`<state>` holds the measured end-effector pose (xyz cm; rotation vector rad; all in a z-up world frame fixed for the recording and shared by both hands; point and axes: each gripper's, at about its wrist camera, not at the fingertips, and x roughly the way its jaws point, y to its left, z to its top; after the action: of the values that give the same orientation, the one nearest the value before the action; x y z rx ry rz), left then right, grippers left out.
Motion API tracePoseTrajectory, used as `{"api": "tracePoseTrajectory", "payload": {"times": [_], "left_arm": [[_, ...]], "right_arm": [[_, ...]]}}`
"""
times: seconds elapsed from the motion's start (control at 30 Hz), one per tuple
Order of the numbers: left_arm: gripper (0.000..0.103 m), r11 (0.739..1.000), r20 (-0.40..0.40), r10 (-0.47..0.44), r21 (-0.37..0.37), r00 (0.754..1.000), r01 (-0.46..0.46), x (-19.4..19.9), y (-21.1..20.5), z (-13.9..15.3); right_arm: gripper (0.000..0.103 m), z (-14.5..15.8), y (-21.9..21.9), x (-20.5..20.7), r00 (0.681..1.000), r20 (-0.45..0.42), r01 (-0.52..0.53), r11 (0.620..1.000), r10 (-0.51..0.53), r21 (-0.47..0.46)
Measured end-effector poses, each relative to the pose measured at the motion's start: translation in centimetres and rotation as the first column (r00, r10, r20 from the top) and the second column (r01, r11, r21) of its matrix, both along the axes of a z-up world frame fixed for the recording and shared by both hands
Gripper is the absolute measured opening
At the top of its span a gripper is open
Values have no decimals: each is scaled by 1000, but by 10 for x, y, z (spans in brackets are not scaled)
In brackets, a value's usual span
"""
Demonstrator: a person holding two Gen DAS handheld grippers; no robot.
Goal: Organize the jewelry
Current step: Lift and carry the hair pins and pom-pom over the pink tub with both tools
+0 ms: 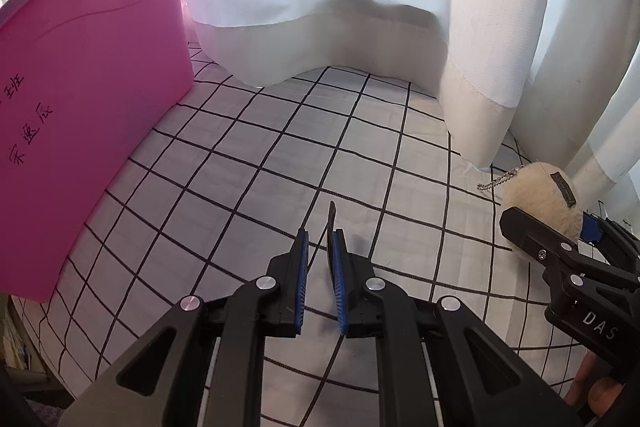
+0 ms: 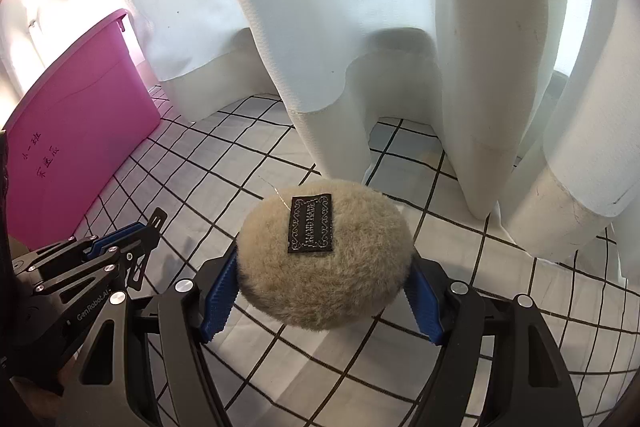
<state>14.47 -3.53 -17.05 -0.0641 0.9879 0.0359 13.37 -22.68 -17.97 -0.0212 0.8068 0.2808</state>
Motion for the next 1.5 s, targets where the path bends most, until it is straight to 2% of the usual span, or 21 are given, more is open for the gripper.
{"api": "tracePoseTrajectory", "payload": {"times": [0.27,0.47,0.67,0.83,1.07,1.37,1.5], "left_arm": [[12,1000,-1,12,4,1000,-12,-37,6,40],[12,999,28,30,10,999,-30,-58,10,80],[12,998,82,67,10,994,-68,-80,22,128],[12,994,130,101,16,986,-104,-95,40,160],[12,988,163,151,1,975,-153,-104,75,181],[13,981,207,192,-29,959,-190,-85,151,210],[13,975,208,222,-24,953,-222,-69,189,214]], "right_arm": [[70,26,-12,-44,1000,-16,-24,1000,24,14],[70,65,-18,-76,999,22,-43,999,43,11],[70,105,-7,-100,992,75,-107,994,105,22],[70,130,17,-110,978,116,-178,984,175,20],[70,157,65,-110,955,168,-250,968,243,19],[70,191,150,-86,930,208,-320,946,302,55],[70,204,194,-73,916,227,-348,937,330,43]]}}
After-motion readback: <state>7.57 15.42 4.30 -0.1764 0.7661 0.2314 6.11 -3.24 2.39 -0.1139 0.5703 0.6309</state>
